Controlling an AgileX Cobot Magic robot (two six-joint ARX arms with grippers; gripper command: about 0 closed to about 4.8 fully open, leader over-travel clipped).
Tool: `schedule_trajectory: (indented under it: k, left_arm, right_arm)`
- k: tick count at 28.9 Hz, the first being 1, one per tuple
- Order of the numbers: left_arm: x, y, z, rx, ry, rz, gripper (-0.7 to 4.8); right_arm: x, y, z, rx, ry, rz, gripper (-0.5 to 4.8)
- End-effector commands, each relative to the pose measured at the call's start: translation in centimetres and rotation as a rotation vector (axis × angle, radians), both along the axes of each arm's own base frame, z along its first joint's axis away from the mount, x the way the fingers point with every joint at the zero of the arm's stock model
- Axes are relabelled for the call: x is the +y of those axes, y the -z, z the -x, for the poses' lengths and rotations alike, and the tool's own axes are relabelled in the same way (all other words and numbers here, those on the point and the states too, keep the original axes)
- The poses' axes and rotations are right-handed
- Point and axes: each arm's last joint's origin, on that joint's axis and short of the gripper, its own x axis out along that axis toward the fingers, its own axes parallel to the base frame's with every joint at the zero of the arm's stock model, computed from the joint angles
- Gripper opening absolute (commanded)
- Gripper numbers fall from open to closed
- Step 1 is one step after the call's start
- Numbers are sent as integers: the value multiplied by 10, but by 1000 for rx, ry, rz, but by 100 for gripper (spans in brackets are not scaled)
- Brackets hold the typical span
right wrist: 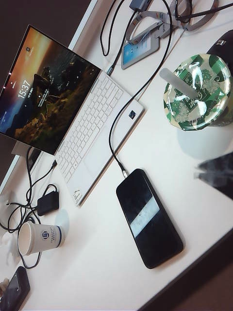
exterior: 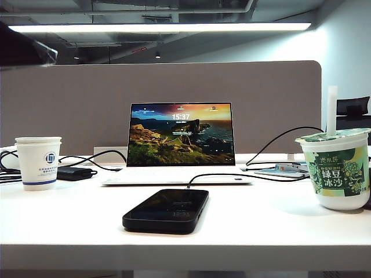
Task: Pick up the black phone, pick up the charger plug, insert the charger plug into the phone's charging port, and finally place the connected phone back on the desk.
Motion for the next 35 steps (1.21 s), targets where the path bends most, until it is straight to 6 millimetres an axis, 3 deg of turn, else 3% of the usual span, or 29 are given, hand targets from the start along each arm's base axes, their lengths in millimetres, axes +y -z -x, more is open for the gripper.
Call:
schedule_trajectory:
  k: [1, 7, 12, 20, 30, 35]
  left_arm:
    - [0, 7, 0, 0, 7, 35, -6]
    - [15, -2, -3, -76, -74, 103, -6]
    - [48, -2, -16, -116, -375, 88, -6]
    - [73, 3, -22, -79, -641, 51, -6]
    - [83, 16, -23, 55, -710, 12, -6]
    - [84, 21, -23, 147, -727, 106, -6]
  right_arm:
    - [-2, -3, 2, -17, 1, -28, -5]
    - [-3, -3, 2, -18, 1, -30, -5]
    - [-3, -3, 2, -19, 1, -29, -5]
    - [-3, -3, 2, -19, -2, -32, -5]
    - [-4, -3, 3, -26, 2, -39, -5]
    - [-4, -3, 3, -26, 2, -39, -5]
